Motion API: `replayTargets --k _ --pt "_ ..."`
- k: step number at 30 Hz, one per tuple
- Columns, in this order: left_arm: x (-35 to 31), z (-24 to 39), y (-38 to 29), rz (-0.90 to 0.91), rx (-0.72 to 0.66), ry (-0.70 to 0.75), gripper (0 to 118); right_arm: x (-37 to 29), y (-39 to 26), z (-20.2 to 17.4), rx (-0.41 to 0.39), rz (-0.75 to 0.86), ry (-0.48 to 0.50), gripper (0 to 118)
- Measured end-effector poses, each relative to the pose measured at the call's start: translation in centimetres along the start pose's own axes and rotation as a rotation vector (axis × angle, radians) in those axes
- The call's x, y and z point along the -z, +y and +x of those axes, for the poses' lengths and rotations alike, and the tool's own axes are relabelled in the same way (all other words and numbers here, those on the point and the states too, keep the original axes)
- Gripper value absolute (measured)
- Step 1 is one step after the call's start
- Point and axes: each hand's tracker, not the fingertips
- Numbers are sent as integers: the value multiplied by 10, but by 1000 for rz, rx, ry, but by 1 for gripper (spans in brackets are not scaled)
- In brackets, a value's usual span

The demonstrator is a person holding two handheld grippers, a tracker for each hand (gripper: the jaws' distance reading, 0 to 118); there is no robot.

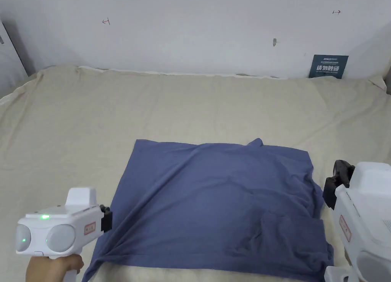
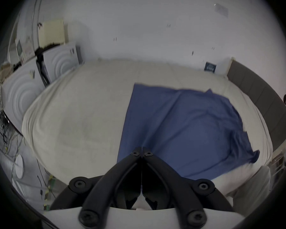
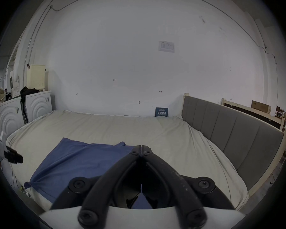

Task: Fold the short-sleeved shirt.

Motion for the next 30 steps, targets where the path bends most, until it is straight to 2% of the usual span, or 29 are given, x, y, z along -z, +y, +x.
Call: replayTargets --k 3,4,5,6,7,8,12,13,15,16,17,18,19,21,22,25,26,27,29,30 --pt "15 -14 -21 -75 -31 -13 3 3 -5 -3 -2 -19 5 2" --pt "19 -18 -27 -98 -38 -4 10 4 -7 -4 -3 -27 6 2" --pt "23 -22 -33 -108 -52 -4 40 5 -9 -5 -5 -34 7 2" --pt "28 -25 -39 -144 -67 1 74 6 -11 -5 -6 -41 10 2" --pt "33 -26 -44 -171 -74 5 101 7 -12 -6 -7 -50 12 2" --pt "37 -26 -50 -183 -82 11 115 8 -14 -6 -9 -57 15 2" --pt "53 -25 -67 -197 -77 33 104 12 -21 -7 -11 -83 18 2" --pt "58 -24 -70 -214 -71 38 95 12 -22 -7 -11 -90 18 2" --pt "67 -20 -77 -224 -58 27 52 12 -25 -6 -13 -101 17 2" --pt "70 -18 -80 -228 -48 20 37 12 -27 -4 -11 -106 14 2" --pt "71 -17 -82 -215 -56 7 28 12 -28 -3 -6 -113 10 2" --pt "67 -13 -79 -197 -56 15 11 11 -30 0 0 -121 6 2" --pt "64 -11 -76 -193 -57 8 7 11 -31 3 7 -130 2 2" --pt "57 -8 -70 -167 -93 -21 7 12 -39 10 34 -175 -8 4" --pt "55 -5 -67 -160 -93 -14 7 15 -48 15 46 -211 -6 11" --pt "44 -5 -56 -119 -77 -29 7 27 -79 28 53 -359 -4 79" --pt "41 -5 -52 -110 -83 -35 7 33 -93 31 53 -422 -4 96" --pt "38 -4 -49 -105 -84 -39 7 36 -106 32 58 -484 -4 96" --pt "35 -3 -44 -95 -78 -42 7 42 -132 34 67 -558 -10 109" --pt "34 -2 -42 -92 -70 -41 7 45 -148 34 65 -587 -13 110"
